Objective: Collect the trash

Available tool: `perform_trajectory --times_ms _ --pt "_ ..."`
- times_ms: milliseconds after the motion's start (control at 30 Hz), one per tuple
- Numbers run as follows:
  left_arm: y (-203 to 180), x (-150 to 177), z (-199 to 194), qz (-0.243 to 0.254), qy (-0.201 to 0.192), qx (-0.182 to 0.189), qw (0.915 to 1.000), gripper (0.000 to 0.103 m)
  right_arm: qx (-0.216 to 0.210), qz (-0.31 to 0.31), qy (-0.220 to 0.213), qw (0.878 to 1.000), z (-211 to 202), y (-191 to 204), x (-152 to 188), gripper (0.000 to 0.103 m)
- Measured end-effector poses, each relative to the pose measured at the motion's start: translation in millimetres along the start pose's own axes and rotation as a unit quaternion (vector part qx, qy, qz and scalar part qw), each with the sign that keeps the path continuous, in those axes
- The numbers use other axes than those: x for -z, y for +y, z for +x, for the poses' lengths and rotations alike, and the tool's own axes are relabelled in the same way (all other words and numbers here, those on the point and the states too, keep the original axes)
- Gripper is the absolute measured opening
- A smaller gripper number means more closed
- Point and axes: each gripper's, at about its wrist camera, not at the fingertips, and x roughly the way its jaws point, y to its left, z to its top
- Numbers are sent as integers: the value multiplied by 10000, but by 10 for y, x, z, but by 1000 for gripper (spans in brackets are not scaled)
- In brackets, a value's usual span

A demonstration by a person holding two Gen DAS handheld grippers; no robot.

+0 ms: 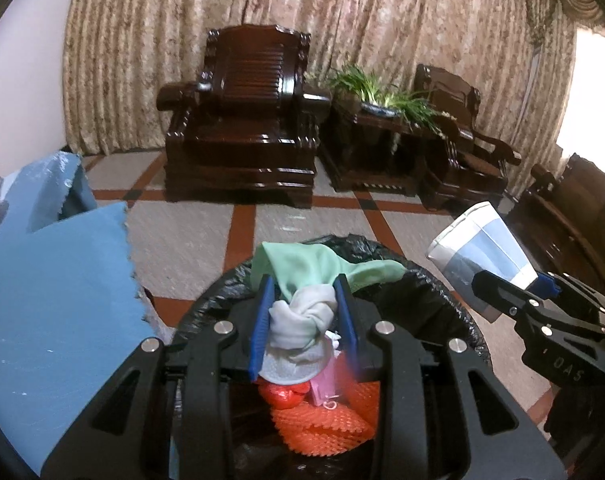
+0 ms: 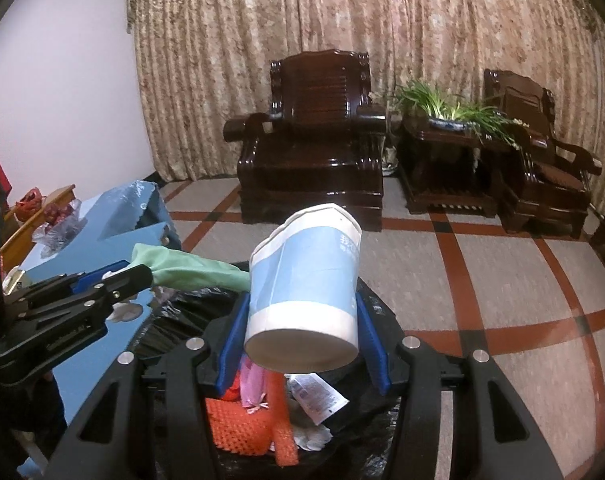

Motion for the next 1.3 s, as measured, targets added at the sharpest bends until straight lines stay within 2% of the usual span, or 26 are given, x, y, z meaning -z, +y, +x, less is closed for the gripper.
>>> perform_trajectory --times_ms 67,167,233,333,367,433,633,1033,1300 --pt "-2 22 88 31 78 57 9999 33 49 -15 68 10000 76 -33 33 58" --pt "27 26 135 -10 97 144 9998 48 71 -100 169 9998 154 -45 74 65" --pt "63 23 132 -27 67 160 9998 56 167 -150 196 9996 187 -48 115 76" --pt "133 29 102 -22 40 124 9999 64 206 -121 191 9995 184 -63 150 87" --pt "160 33 86 -38 36 91 9999 66 230 -109 179 9995 177 -67 160 88" --pt "187 17 53 -60 6 45 10000 76 222 -65 178 9996 156 -70 170 93" --pt "308 21 -169 -93 -86 -119 9998 90 114 -48 150 9998 38 -59 141 97" --pt "517 278 -893 -341 -127 -626 9974 94 -208 -34 -28 9998 -465 227 102 97" --pt "577 460 -1445 -519 -359 -1003 9930 94 -276 -124 -109 9995 -814 487 158 97"
